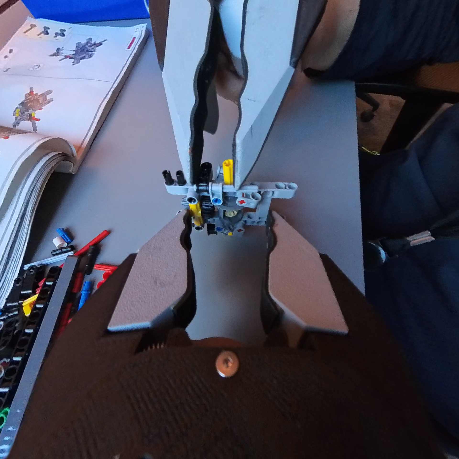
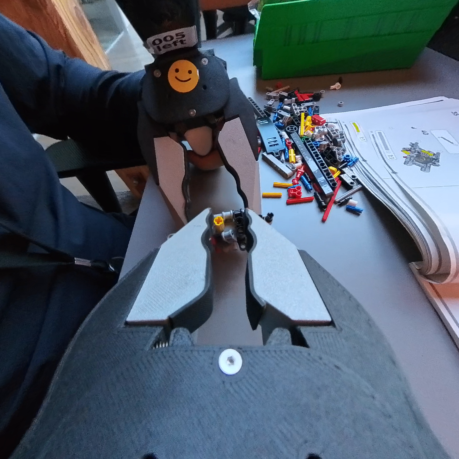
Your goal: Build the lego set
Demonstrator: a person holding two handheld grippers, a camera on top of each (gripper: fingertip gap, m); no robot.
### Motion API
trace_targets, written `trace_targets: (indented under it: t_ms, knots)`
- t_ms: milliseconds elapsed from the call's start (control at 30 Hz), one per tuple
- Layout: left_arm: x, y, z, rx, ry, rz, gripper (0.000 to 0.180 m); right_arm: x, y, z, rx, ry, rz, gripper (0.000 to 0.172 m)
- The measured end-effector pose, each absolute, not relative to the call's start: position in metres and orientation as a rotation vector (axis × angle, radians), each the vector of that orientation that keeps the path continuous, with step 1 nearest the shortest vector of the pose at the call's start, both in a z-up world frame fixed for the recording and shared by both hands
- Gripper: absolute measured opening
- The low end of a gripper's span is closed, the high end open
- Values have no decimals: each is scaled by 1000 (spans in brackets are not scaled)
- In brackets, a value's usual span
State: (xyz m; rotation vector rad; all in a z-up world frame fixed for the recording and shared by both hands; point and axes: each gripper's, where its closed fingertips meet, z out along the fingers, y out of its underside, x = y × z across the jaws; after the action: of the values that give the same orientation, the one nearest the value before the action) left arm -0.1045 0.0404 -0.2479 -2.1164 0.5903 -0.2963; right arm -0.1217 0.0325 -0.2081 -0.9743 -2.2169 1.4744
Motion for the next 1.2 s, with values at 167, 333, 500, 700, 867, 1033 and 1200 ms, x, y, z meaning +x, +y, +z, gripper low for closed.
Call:
trace_targets:
  t_ms: [167,333,500,700,867,1033,1200]
  knots:
    - [-104,42,-248,-2130,539,-303,59,-117,30,-207,-996,-2213,1572,35]
    - [-103,42,-249,-2129,539,-281,59,-115,32,-210,-1037,-2200,1570,35]
    - [-103,42,-249,-2126,544,-257,59,-115,31,-212,-933,-2188,1401,36]
    - [-101,41,-250,-2130,556,-245,58,-110,33,-212,-866,-2211,1342,34]
    - [-100,40,-252,-2144,564,-244,58,-116,40,-217,-895,-2181,1296,17]
    - [-101,39,-252,-2142,562,-246,58,-117,39,-215,-917,-2185,1354,15]
    - [-101,40,-254,-2153,562,-244,58,-110,42,-220,-978,-2241,1455,31]
